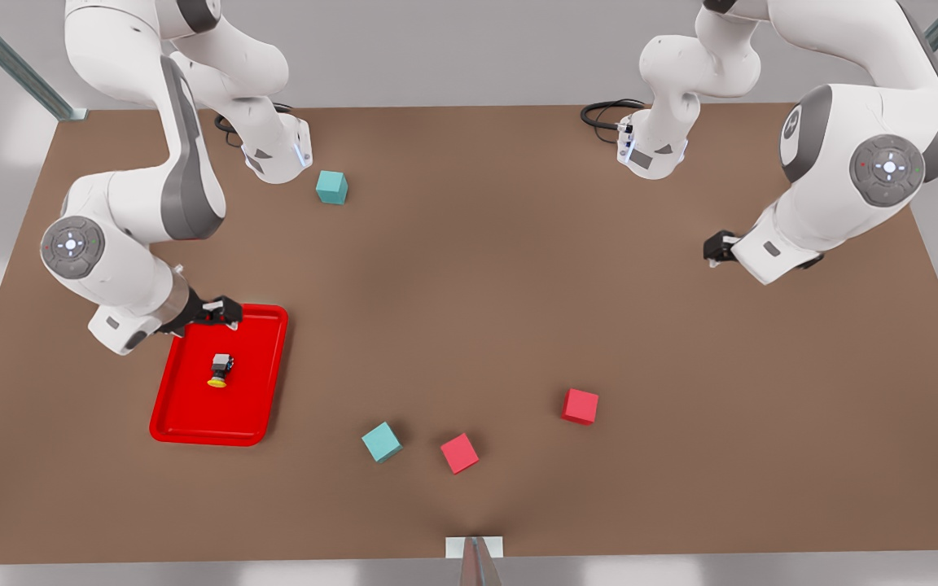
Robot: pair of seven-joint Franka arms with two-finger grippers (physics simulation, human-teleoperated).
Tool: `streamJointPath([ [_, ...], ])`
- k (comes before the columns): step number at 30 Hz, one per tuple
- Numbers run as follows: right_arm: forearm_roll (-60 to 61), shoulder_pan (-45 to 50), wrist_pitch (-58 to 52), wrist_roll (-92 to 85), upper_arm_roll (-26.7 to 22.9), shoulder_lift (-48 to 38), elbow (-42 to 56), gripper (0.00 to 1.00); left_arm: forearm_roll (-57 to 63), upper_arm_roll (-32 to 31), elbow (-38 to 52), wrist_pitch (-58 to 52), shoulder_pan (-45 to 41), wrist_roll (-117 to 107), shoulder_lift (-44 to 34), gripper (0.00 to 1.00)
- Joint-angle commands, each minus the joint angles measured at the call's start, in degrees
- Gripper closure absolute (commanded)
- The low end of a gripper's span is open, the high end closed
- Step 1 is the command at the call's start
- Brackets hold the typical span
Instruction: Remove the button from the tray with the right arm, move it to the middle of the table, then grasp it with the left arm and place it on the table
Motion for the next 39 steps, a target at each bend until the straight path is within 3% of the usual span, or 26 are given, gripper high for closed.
streamJointPath([
  [1,0.16,-0.24,1.23,-0.42,-0.06,0.2,0.35,0.0,0.36,0.02,0.02,2.85,-0.02,-0.33,-0.16,0.0],
  [6,0.68,0.99,-0.79,-1.3,-0.06,5.56,3.08,0.0,0.36,-0.06,0.02,2.68,-0.02,-0.41,0.28,0.0],
  [8,0.33,-2.08,-0.97,2.83,-0.14,8.28,-1.05,0.0,0.36,-0.06,0.02,2.85,-0.02,-0.5,0.89,0.0],
  [11,-3.1,-10.34,15.9,0.47,-0.06,9.17,-16.16,0.0,0.36,-0.06,0.02,2.85,-0.02,-0.41,0.89,0.0],
  [14,-6.43,-12.9,32.33,-0.42,-0.14,9.08,-26.01,0.0,0.36,-0.06,0.02,2.68,0.07,-0.41,0.89,0.0],
  [21,-6.44,-13.69,48.52,0.29,-0.14,10.66,-34.98,0.0,0.28,-0.06,0.02,2.41,0.07,-0.24,0.89,0.0],
  [25,-6.44,-13.25,61.61,0.99,-0.14,13.48,-34.63,0.0,0.28,-0.06,0.02,2.33,0.16,-0.15,0.89,0.0],
  [37,-6.44,-13.51,60.82,1.87,-0.14,17.78,-33.13,0.0,0.28,-0.06,0.02,2.41,0.07,-0.06,1.16,0.0],
  [38,-6.44,-13.42,59.24,1.16,-0.14,17.78,-33.04,0.54,0.28,-0.06,0.02,2.41,0.07,-0.06,1.24,0.0],
  [39,-6.35,-13.16,58.89,1.87,-0.14,17.78,-32.96,0.57,0.28,-0.06,0.02,2.41,0.07,-0.06,1.24,0.0],
])
